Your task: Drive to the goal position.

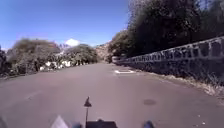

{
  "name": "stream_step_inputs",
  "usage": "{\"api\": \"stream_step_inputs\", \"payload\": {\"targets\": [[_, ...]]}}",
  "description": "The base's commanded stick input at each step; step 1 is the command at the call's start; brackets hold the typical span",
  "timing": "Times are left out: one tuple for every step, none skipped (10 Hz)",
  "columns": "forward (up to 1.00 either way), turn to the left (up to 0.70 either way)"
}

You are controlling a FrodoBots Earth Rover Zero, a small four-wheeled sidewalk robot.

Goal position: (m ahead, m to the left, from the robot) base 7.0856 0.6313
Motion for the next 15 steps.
{"api": "stream_step_inputs", "payload": {"targets": [[0.5,0.0],[0.5,0.0],[0.5,0.0],[0.5,0.0],[0.5,0.0],[0.5,0.0],[0.5,0.0],[0.5,0.0],[0.5,0.0],[0.5,-0.01],[0.5,-0.19],[0.5,-0.38],[0.5,-0.44],[0.5,-0.25],[0.5,-0.07]]}}
